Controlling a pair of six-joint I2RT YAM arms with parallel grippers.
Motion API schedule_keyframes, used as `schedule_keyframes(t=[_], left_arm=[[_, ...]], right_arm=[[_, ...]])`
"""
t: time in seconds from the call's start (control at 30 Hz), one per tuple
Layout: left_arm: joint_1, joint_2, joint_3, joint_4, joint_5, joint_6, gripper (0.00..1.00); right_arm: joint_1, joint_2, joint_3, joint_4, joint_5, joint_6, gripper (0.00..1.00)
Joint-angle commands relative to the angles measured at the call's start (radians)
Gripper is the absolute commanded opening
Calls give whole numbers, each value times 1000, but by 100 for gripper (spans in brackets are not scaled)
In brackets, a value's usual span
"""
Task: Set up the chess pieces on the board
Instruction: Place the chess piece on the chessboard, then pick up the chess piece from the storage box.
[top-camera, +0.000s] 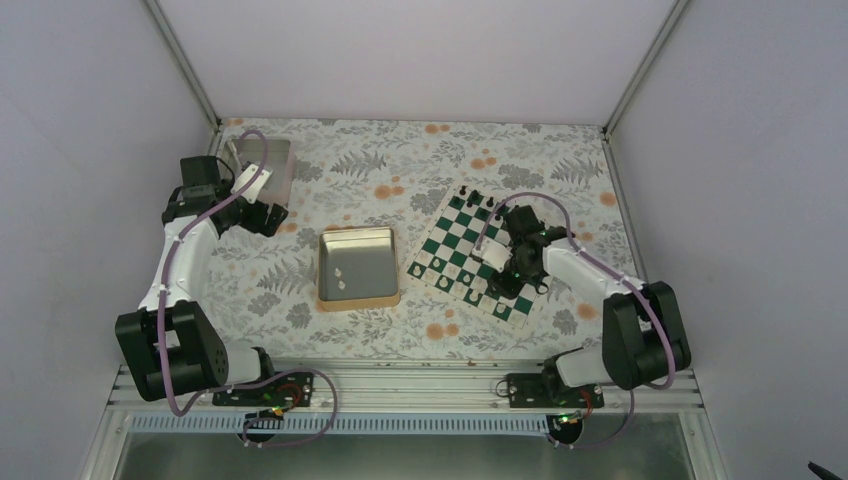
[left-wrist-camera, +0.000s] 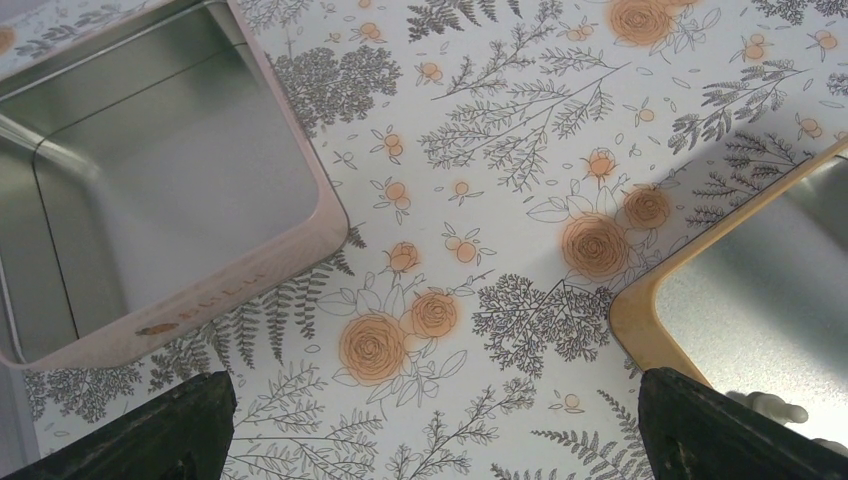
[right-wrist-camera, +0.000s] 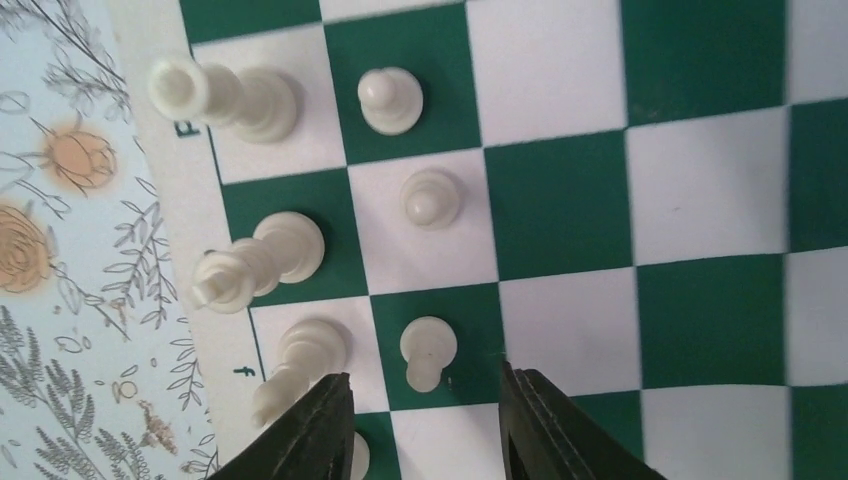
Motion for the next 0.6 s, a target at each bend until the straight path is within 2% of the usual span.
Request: schedule_keyframes(t=[0.0,0.17,0.27,0.57], left_arm=[[3,-4,25,-2,32,18,100],[3,-6,27,-1,30,15,100],[3,-8,28,-2,29,15,100],[3,-28,21,7,22,10,100]], right_arm=[[-8,-55,68,-59,-19,-16,41],[3,-73,188,-109,-6,-35,42],[53,-24,335,-151,-4,-18,42],[414,343,791,-203,-17,36,39]])
